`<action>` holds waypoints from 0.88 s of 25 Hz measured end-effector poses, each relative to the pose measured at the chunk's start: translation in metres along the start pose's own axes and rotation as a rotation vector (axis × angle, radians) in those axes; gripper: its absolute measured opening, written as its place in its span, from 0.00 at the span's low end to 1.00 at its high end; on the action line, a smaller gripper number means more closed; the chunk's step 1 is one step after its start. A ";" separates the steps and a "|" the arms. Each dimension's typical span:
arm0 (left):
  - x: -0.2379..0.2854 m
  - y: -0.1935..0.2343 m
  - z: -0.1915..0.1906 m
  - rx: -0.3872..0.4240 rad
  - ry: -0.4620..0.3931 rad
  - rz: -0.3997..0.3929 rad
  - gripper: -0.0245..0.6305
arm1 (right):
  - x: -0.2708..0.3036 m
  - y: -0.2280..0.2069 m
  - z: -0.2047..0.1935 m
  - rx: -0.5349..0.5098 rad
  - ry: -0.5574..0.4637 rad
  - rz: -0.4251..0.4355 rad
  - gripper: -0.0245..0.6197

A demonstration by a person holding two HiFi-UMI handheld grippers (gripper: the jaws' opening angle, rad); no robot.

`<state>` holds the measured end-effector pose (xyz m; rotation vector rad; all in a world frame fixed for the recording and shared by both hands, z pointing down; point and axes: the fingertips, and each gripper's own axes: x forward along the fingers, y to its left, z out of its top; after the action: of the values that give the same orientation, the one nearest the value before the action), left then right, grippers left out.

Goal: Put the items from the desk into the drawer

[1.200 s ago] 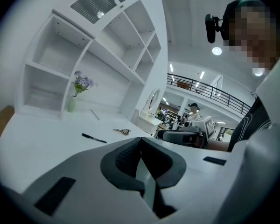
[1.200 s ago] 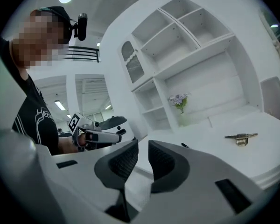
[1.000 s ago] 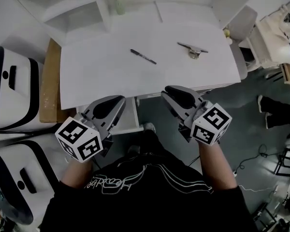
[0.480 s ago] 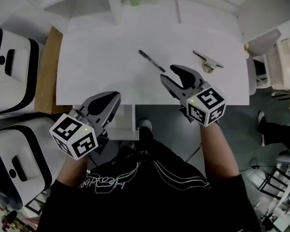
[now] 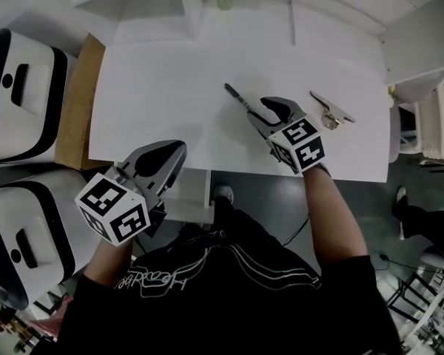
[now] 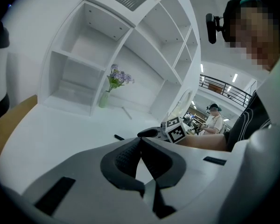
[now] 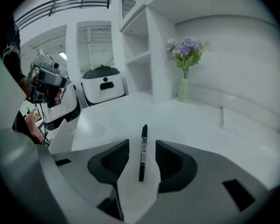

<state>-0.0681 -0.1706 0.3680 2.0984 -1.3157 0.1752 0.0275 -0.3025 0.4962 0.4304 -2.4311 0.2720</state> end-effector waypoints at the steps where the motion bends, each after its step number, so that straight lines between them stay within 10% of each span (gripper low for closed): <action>1: 0.000 0.002 -0.001 0.000 0.001 0.005 0.07 | 0.006 -0.003 -0.005 -0.010 0.023 -0.002 0.32; 22: -0.006 0.021 -0.009 -0.021 0.010 0.035 0.07 | 0.036 -0.001 -0.030 -0.011 0.199 -0.005 0.20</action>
<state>-0.0869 -0.1670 0.3818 2.0553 -1.3427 0.1856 0.0186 -0.3034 0.5416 0.3852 -2.2360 0.2848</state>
